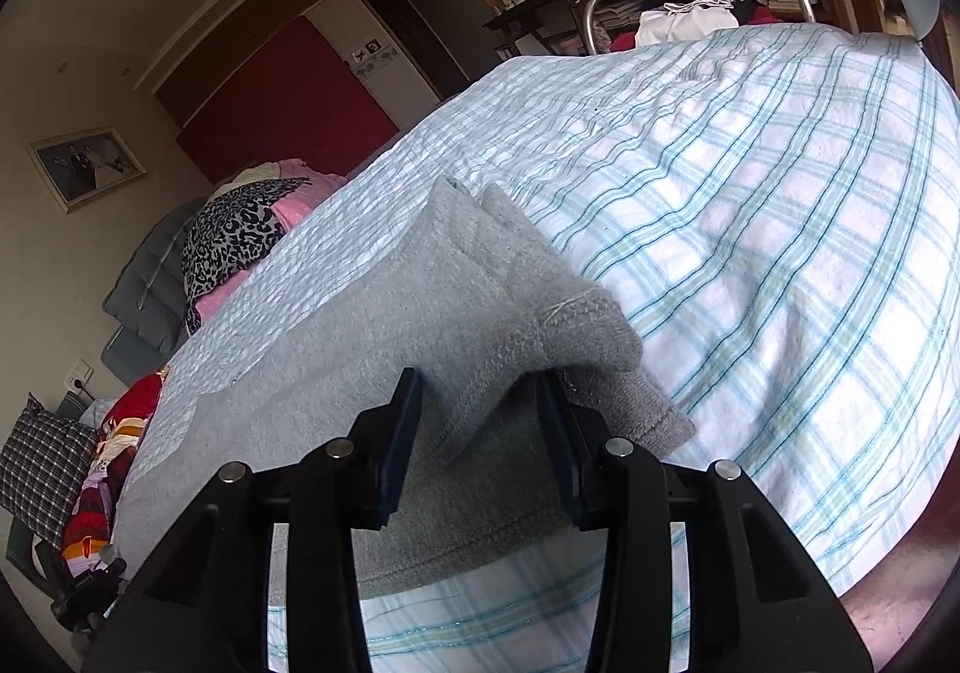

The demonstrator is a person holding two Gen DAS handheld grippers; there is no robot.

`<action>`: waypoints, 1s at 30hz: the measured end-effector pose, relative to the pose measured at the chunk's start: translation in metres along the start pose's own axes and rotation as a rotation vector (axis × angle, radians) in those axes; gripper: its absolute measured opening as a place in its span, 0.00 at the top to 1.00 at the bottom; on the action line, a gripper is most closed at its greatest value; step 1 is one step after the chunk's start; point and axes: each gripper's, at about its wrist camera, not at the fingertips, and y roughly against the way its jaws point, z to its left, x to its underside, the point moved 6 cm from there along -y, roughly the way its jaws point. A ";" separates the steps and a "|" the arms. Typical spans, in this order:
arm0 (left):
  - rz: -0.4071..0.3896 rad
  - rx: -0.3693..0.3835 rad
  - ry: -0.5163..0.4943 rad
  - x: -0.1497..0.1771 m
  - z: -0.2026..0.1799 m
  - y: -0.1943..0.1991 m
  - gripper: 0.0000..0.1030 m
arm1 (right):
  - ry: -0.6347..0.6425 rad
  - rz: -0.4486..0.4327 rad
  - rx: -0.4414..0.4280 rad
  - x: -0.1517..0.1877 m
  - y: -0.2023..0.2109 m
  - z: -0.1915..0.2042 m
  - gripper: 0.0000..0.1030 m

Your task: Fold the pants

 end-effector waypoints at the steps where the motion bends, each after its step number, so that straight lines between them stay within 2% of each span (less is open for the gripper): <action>1: -0.002 0.003 0.001 -0.001 -0.001 0.001 0.83 | -0.014 -0.001 -0.011 -0.002 0.000 -0.001 0.60; 5: -0.019 0.010 0.002 -0.008 -0.005 0.004 0.83 | -0.056 -0.006 -0.014 -0.009 -0.004 -0.005 0.62; 6: -0.025 0.014 0.005 -0.010 -0.006 0.004 0.83 | -0.041 -0.016 0.008 -0.012 -0.003 -0.005 0.80; 8: -0.038 0.022 0.008 -0.016 -0.007 0.007 0.83 | 0.000 -0.044 0.028 -0.017 0.003 0.003 0.93; 13: -0.081 0.005 -0.006 -0.034 -0.006 0.019 0.83 | 0.071 -0.099 0.030 -0.018 0.036 0.020 0.94; 18: -0.023 -0.031 -0.010 -0.023 0.003 0.006 0.82 | 0.083 -0.023 0.127 0.006 0.023 -0.002 0.94; 20: -0.005 -0.047 -0.003 -0.014 0.008 0.002 0.80 | 0.034 0.022 0.137 0.017 0.011 -0.016 0.94; 22: -0.009 -0.040 0.002 -0.012 0.010 0.005 0.78 | 0.029 0.027 0.140 0.020 0.009 -0.019 0.94; 26: -0.021 -0.102 -0.033 -0.016 0.006 0.016 0.64 | 0.061 -0.002 0.162 0.017 0.017 -0.014 0.81; 27: -0.032 -0.126 -0.043 -0.019 0.005 0.021 0.60 | 0.070 -0.017 0.173 0.015 0.020 -0.013 0.74; 28: -0.057 -0.171 -0.054 -0.022 0.006 0.027 0.45 | 0.082 -0.039 0.201 0.013 0.024 -0.012 0.69; 29: -0.088 -0.222 -0.067 -0.026 0.006 0.035 0.36 | 0.095 -0.068 0.239 0.010 0.029 -0.013 0.58; 30: -0.117 -0.262 -0.077 -0.029 0.006 0.043 0.35 | 0.106 -0.099 0.281 0.008 0.034 -0.014 0.53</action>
